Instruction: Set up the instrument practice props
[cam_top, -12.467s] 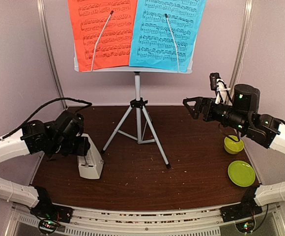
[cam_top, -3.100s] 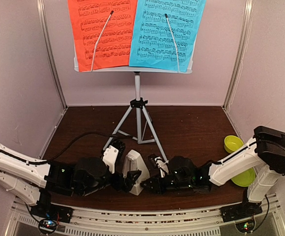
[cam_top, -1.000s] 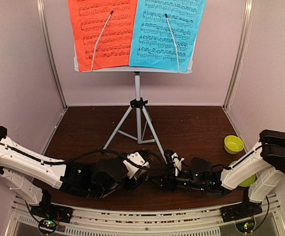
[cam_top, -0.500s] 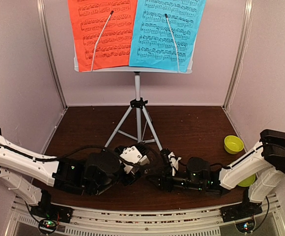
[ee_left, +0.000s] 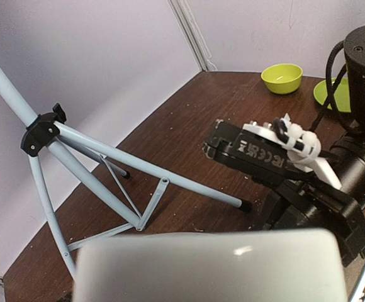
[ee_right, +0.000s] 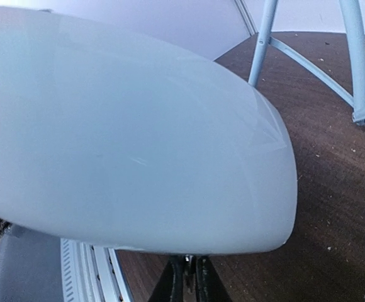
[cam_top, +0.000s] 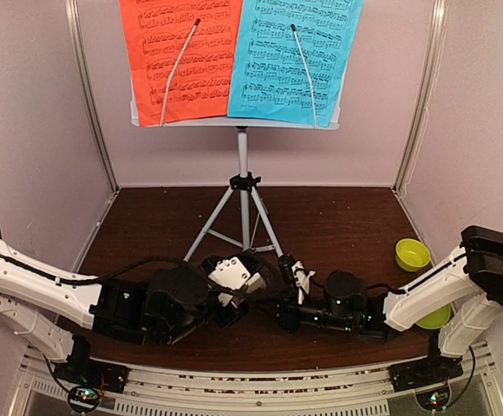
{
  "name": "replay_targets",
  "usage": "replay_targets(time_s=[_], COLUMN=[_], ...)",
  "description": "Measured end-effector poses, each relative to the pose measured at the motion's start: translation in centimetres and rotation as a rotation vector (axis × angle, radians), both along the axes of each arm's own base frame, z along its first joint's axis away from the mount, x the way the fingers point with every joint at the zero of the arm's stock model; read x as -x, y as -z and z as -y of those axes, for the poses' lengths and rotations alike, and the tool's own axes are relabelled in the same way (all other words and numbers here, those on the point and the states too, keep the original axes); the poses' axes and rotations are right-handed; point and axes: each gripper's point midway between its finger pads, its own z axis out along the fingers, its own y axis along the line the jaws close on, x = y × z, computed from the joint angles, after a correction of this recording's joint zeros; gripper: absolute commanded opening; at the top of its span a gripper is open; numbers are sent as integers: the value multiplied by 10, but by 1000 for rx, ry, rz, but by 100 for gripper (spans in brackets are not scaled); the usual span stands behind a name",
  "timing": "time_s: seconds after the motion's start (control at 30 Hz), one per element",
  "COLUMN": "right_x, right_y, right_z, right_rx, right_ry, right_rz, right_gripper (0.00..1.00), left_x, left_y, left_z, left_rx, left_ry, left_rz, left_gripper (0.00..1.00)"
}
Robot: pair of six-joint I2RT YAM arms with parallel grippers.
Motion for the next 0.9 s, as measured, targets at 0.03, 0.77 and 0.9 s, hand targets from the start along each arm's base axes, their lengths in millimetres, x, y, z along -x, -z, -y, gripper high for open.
replay_targets(time_s=[0.03, 0.77, 0.9], right_x=[0, 1, 4], right_y=[0, -46, -52], right_z=[0, 24, 28], right_rx=[-3, -242, -318], right_ry=[1, 20, 7], right_rz=[-5, -165, -256], right_gripper=[0, 0, 0], left_x=[1, 12, 16], left_y=[-2, -38, -42], left_z=[0, -7, -7], left_rx=[4, 225, 254], left_ry=[3, 79, 105], left_rz=[1, 51, 72], left_gripper=[1, 0, 0])
